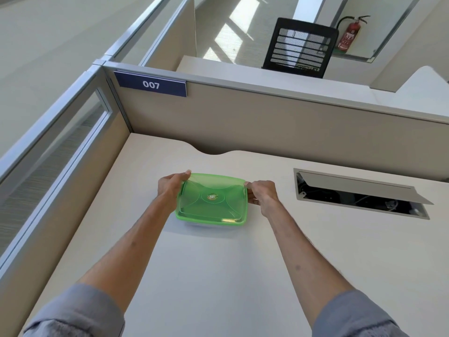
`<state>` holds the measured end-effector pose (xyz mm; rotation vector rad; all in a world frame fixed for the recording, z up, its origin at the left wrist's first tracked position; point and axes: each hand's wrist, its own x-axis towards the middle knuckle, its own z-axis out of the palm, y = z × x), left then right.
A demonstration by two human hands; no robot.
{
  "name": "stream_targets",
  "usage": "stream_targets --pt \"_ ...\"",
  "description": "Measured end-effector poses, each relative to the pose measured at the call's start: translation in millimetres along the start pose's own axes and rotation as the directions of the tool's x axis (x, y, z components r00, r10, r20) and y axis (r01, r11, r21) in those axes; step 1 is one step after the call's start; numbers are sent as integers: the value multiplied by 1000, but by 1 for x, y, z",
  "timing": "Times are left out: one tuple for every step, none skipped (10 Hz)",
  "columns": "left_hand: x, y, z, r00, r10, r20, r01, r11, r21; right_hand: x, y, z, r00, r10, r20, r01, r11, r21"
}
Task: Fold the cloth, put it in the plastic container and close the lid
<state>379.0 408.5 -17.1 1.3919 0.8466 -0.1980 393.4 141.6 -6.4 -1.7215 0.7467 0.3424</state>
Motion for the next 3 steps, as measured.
stream_targets --pt "-5 1 -2 988 151 14 -152 981 125 -4 7 -2 996 -80 -35 79 996 -35" --pt "-16 -5 -5 909 417 -5 -379 831 408 -14 16 -6 958 -266 -108 235 943 -236" --pt "-27 -15 -1 775 627 86 -516 546 660 -25 24 -8 854 -516 -74 429 776 -462"
